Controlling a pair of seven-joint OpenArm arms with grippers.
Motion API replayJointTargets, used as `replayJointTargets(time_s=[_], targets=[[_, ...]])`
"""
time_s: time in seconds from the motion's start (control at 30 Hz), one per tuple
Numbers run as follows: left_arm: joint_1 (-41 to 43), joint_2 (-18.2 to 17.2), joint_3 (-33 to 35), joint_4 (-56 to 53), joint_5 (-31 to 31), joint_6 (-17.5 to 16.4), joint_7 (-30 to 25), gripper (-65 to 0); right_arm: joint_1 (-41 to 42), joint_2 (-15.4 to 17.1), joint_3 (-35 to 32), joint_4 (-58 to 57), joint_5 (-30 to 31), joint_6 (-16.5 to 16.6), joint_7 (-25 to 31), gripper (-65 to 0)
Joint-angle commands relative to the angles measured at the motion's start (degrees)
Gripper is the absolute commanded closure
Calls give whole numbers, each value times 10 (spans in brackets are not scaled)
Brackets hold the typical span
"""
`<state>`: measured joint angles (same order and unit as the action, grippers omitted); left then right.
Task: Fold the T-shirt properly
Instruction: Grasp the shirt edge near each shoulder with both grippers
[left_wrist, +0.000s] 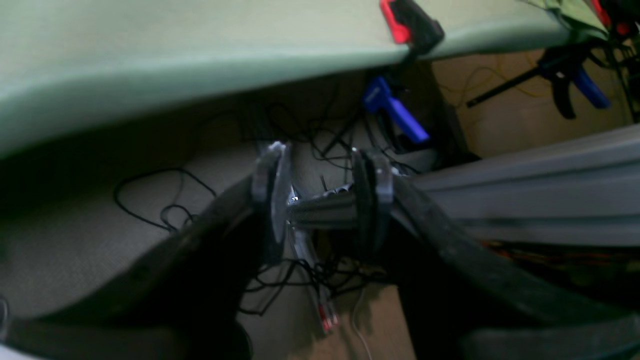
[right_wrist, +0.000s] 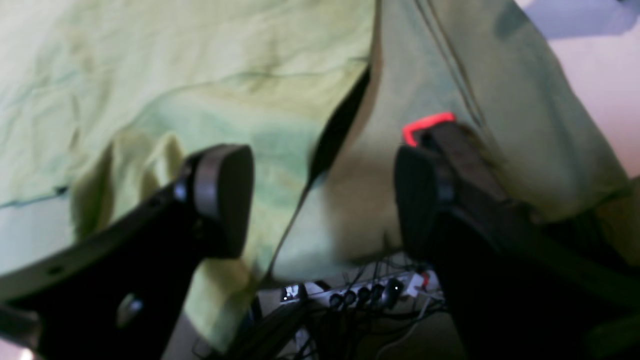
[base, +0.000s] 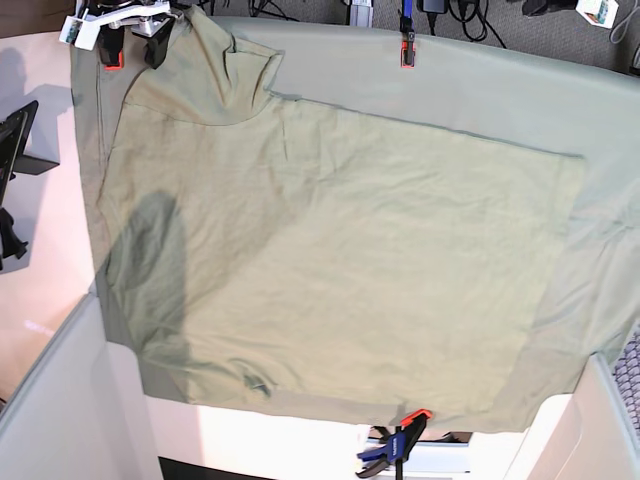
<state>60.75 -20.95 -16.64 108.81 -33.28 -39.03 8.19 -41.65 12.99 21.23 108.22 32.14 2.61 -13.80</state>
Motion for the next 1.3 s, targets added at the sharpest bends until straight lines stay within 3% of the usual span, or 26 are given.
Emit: replayJointTargets(time_s=[0.0,0.37,0.5,0.63,0.83,1.0,1.03,1.17,1.27], targets=[[9,-4,-7,9,-9,-10,-6,-253,3,-1,4,-2,5,1,10,-439],[3,-32,-23,10,-34,-10,-3,-259,61,-21,-23,-73,19,55,-26,-438],[-22,-43,-49,10,-53,-10,20,-259,58,-26,-54,-73,21,58,-26,-438],[-76,-63,-73,10,-115,59,119,-261,59,-45,-65,-73,11,58,-26,-437],[-175,-109,-81,-7,-83,92,127,-261,59,-56,-65,-74,-5,57,-25,-437],[-271,-138,-76,-119,-87,103,127,-261,59,-56,-65,-74,-17,57,-25,-437],[-288,-141,-75,-145,-96,103,127,-268,59,-56,-65,-74,-17,57,-25,-437],[-350,-145,-63,-236,-128,81,134,-406,59,-56,-65,-74,-17,57,-25,-437],[-384,-144,-45,-279,-154,77,146,-423,59,-56,-65,-74,-17,58,-25,-437]])
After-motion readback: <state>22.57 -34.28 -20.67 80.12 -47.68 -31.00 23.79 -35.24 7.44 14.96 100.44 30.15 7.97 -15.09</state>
